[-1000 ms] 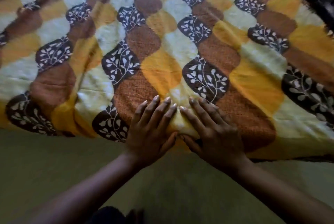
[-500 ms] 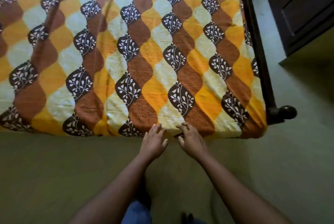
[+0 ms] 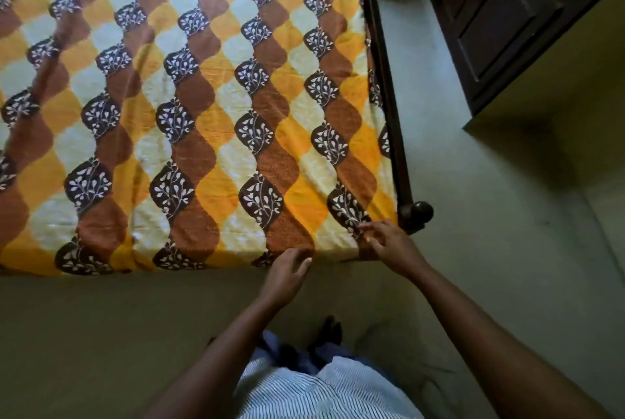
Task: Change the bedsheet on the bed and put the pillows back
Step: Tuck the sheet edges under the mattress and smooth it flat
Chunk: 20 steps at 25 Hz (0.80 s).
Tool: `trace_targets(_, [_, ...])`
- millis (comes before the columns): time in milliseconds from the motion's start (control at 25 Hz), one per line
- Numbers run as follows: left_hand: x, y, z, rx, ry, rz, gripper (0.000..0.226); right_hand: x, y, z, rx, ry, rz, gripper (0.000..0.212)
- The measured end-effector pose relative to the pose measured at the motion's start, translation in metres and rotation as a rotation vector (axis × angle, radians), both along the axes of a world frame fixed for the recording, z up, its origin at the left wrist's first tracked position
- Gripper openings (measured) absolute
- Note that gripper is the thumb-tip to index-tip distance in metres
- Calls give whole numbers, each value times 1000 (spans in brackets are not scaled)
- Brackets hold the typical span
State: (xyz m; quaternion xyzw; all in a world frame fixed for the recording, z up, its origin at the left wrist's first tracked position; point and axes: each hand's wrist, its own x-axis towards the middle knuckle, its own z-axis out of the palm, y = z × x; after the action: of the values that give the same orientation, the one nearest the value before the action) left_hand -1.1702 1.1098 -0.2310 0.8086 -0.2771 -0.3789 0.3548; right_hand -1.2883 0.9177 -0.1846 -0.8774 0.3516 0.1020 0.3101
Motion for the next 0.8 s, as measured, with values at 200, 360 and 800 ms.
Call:
trace_targets(200, [-22, -66, 11, -47, 64, 30, 34, 3, -82, 9, -12, -10, 111, 27])
trace_targets(360, [-6, -131, 2, -46, -31, 108, 32, 33, -153, 5, -35, 37, 284, 26])
trace_targets(800, [27, -232, -28, 82, -6, 368, 30, 143, -272, -32, -170, 230, 884, 36])
